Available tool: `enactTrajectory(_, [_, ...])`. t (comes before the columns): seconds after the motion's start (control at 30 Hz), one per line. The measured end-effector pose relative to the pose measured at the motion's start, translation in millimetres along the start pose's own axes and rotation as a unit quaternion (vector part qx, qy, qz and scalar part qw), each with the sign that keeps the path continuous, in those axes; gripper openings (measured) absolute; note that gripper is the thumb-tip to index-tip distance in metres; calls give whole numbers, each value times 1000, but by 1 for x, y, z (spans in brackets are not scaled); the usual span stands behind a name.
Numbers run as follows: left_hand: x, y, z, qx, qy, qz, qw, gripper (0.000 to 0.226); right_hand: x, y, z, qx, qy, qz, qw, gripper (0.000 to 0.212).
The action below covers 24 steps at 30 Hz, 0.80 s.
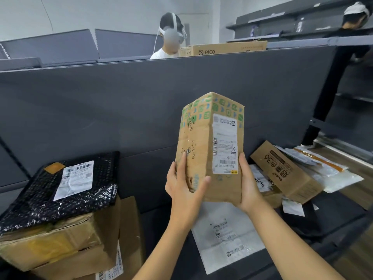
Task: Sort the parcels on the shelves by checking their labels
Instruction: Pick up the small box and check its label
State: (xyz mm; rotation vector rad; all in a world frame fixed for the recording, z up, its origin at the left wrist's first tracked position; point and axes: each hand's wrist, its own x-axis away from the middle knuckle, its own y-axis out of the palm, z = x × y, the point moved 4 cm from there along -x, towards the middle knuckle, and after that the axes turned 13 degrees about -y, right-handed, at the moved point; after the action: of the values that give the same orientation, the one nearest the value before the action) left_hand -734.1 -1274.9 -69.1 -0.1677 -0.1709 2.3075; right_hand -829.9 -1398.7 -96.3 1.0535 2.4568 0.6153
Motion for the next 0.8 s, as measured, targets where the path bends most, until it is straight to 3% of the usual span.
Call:
enactTrajectory(0.1, [-18, -12, -13, 137, -27, -85, 987, 82, 1, 7, -6, 28, -11, -74, 997, 72])
enactTrajectory(0.17, [-25, -19, -21, 230, -55, -158, 959, 74, 1, 13, -7, 101, -31, -116, 988, 82])
enactTrajectory(0.27, [-27, -24, -35, 331, -133, -191, 915, 69, -2, 19, 2, 179, -24, -148, 972, 98])
enactTrajectory(0.33, [-28, -26, -45, 348, -163, -173, 907, 62, -5, 18, 10, 185, -16, -134, 973, 98])
enactTrajectory(0.47, [-25, -33, -69, 302, -223, -125, 918, 50, 0, 11, 42, 149, 58, -85, 983, 70])
enactTrajectory(0.53, [-18, -35, -92, 299, -285, -96, 906, 37, 7, 0, 74, 135, 103, -68, 983, 69])
enactTrajectory(0.67, [-3, -44, -147, 250, -377, -16, 892, 42, 25, -14, 142, 118, 223, 2, 968, 60])
enactTrajectory(0.8, [-1, -62, -184, 226, -427, 23, 875, 33, 35, -12, 192, 92, 296, 11, 951, 41])
